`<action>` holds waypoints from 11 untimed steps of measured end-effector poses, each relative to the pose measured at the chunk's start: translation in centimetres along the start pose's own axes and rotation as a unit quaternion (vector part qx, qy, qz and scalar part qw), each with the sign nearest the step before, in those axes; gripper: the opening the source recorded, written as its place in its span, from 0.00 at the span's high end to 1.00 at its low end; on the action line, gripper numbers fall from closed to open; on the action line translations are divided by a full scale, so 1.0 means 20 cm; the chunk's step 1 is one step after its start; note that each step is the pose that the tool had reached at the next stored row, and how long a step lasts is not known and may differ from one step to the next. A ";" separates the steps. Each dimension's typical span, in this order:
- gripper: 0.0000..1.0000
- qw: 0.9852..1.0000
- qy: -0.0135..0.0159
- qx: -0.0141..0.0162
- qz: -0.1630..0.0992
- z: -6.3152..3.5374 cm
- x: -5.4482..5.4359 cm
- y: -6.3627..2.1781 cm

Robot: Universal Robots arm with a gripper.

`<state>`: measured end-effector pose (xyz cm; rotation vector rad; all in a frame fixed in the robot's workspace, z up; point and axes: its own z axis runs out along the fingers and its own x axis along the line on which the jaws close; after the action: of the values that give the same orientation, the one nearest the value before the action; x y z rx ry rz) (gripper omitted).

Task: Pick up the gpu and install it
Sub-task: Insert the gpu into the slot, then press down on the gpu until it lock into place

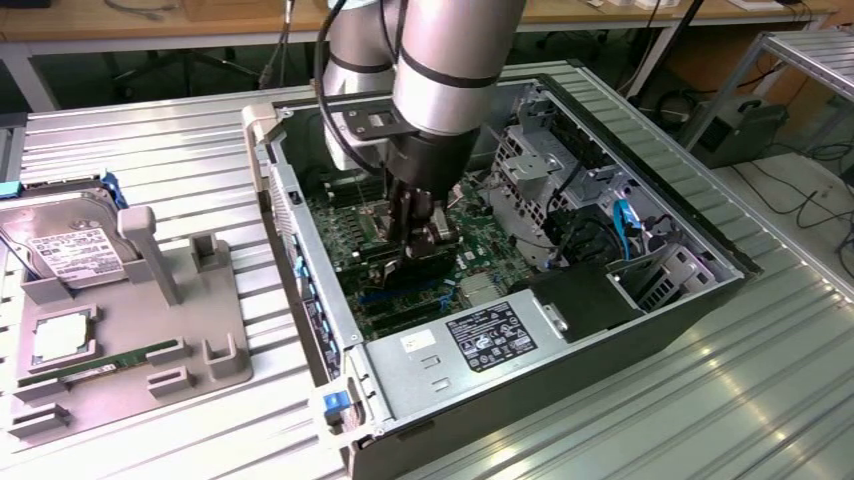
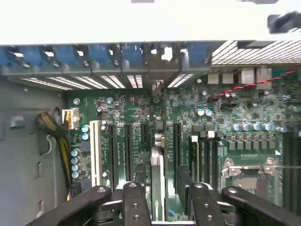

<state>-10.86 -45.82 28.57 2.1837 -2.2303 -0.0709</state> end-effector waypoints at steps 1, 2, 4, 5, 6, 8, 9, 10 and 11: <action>0.75 1.000 0.000 0.000 0.000 -0.036 -0.02 0.003; 0.89 1.000 0.000 0.000 0.000 -0.036 -0.02 0.005; 0.89 1.000 0.000 0.000 0.000 -0.036 -0.02 0.005; 0.89 1.000 0.000 0.000 0.000 -0.036 -0.02 0.005; 0.89 1.000 0.000 0.009 0.000 -0.009 -0.03 0.051; 0.89 1.000 -0.001 0.012 0.000 0.075 -0.02 0.058; 0.89 1.000 0.000 0.012 0.000 -0.018 -0.03 0.062; 0.89 1.000 0.000 0.012 0.000 -0.044 -0.03 0.062; 0.89 1.000 0.000 0.011 0.000 -0.068 -0.03 0.063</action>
<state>-12.05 -45.29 29.99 2.1954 -2.2419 -0.0459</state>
